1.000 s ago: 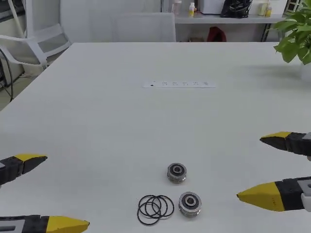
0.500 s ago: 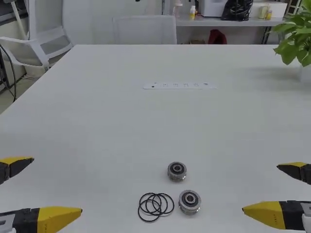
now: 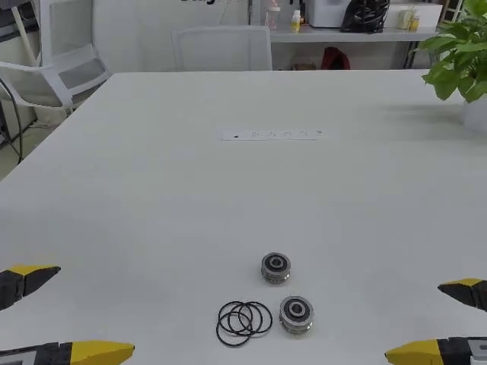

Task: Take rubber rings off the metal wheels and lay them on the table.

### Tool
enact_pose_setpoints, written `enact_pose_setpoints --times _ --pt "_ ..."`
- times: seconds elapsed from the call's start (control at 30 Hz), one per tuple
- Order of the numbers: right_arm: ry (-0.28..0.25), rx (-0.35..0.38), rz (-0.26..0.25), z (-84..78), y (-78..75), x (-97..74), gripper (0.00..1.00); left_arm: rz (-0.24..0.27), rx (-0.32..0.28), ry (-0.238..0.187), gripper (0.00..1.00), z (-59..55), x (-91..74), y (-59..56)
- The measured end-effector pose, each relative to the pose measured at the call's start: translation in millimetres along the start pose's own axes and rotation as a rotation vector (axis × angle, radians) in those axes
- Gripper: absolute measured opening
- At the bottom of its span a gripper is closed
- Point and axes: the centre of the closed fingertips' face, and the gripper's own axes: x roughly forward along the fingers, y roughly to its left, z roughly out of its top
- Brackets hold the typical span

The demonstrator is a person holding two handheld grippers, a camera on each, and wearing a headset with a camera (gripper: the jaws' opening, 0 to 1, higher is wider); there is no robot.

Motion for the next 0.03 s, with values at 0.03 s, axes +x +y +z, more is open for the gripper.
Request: enact_pose_setpoints --times 0.03 --pt "0.008 -0.006 0.005 -0.5 1.2 0.1 0.90 -0.002 0.000 0.000 0.98 0.1 0.4 -0.2"
